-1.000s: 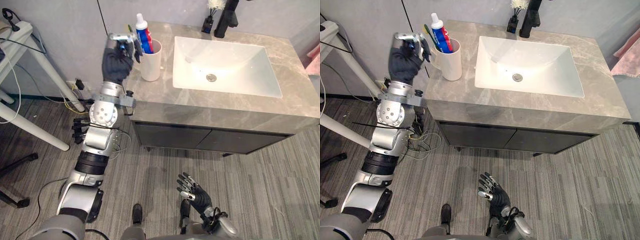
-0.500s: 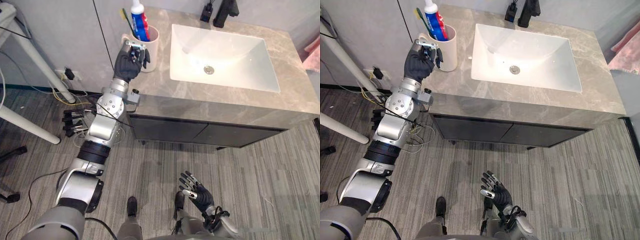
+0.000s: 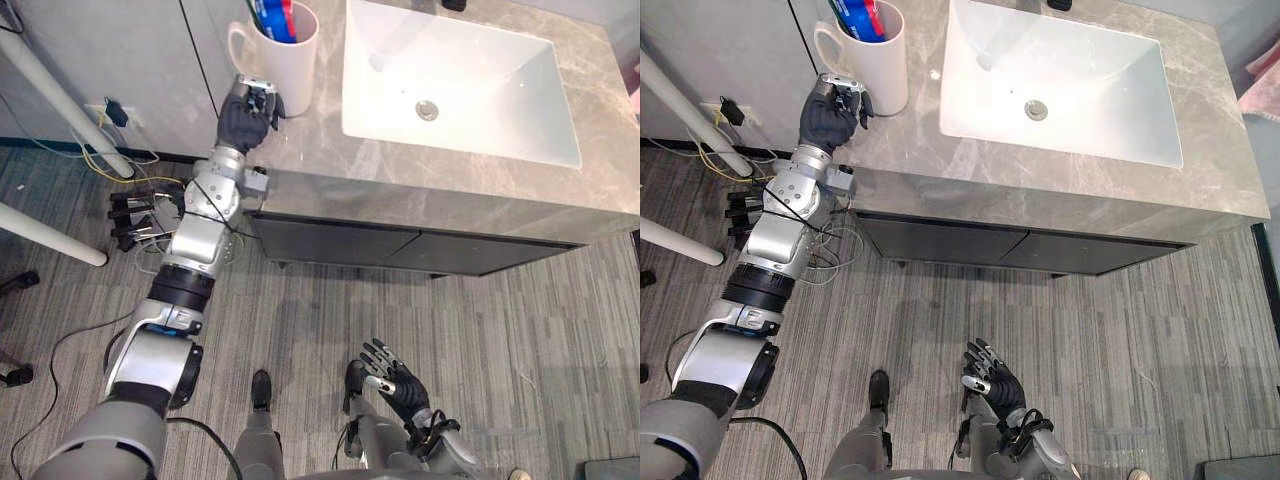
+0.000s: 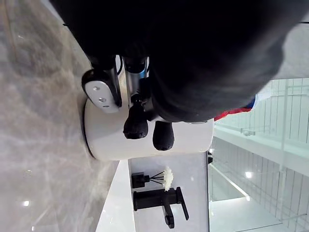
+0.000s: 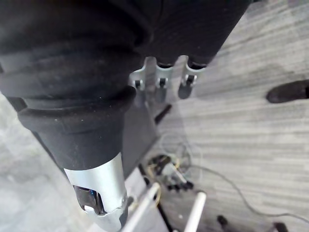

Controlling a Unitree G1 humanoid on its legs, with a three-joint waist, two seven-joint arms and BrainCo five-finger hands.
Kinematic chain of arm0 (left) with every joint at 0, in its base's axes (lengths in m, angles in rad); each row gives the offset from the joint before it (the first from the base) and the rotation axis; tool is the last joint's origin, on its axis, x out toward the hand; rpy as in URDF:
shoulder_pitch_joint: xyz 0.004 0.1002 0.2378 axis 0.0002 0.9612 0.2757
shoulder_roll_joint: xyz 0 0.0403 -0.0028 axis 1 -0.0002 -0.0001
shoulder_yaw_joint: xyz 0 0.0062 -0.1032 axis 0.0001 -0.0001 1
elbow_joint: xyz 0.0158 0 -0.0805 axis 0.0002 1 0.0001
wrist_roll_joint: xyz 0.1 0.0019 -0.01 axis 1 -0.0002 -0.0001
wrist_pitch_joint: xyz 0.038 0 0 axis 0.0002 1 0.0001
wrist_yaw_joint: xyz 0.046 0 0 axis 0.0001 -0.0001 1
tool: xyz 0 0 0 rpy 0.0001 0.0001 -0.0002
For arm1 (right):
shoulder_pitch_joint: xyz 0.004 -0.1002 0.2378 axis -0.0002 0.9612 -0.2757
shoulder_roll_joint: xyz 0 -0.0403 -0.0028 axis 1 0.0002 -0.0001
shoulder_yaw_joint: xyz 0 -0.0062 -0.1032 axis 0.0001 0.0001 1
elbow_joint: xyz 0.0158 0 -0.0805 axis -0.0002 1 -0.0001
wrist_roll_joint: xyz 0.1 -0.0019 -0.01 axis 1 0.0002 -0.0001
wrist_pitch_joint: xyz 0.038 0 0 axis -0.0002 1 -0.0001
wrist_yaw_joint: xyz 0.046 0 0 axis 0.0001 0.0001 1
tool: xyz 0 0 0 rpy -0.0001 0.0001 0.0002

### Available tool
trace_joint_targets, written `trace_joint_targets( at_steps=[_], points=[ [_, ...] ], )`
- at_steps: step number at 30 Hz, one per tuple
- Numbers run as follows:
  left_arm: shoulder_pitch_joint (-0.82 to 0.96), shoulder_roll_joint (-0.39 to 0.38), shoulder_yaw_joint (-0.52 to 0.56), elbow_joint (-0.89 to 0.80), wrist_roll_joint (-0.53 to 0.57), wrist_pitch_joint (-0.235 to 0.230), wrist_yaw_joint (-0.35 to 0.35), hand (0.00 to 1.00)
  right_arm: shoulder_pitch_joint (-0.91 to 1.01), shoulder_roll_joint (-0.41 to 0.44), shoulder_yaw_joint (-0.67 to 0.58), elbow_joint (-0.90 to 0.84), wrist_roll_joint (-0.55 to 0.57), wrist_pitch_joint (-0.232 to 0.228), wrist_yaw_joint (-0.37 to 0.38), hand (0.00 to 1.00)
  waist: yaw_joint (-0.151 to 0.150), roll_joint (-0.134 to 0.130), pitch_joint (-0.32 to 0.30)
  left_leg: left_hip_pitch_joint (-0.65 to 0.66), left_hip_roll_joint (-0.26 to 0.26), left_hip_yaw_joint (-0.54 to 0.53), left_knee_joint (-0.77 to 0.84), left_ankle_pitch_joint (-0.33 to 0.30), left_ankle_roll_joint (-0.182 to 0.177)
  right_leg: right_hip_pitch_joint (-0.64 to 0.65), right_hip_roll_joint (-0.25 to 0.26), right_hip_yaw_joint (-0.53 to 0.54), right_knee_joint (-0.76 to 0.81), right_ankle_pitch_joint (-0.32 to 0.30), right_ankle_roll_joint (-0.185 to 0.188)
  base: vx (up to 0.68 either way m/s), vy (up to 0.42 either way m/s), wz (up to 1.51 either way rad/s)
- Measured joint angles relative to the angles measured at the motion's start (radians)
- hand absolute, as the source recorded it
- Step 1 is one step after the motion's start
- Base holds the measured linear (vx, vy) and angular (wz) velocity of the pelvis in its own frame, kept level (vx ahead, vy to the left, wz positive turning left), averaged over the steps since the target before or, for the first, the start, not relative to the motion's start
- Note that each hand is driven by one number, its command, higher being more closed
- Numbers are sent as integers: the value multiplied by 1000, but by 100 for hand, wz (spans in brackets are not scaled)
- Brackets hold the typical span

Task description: Organize washtable

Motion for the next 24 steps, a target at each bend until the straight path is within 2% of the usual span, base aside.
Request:
trace_joint_targets(
  at_steps=[24],
  points=[
    [-38, 1, -29, 6, 23, 4, 11, 100, 1, 0, 9, 0, 0, 0, 0, 0, -11, -14, 25, 0, -2, 4, -4, 0, 0, -3, -1, 3, 0, 0, 0, 0, 0, 0]
  ],
)
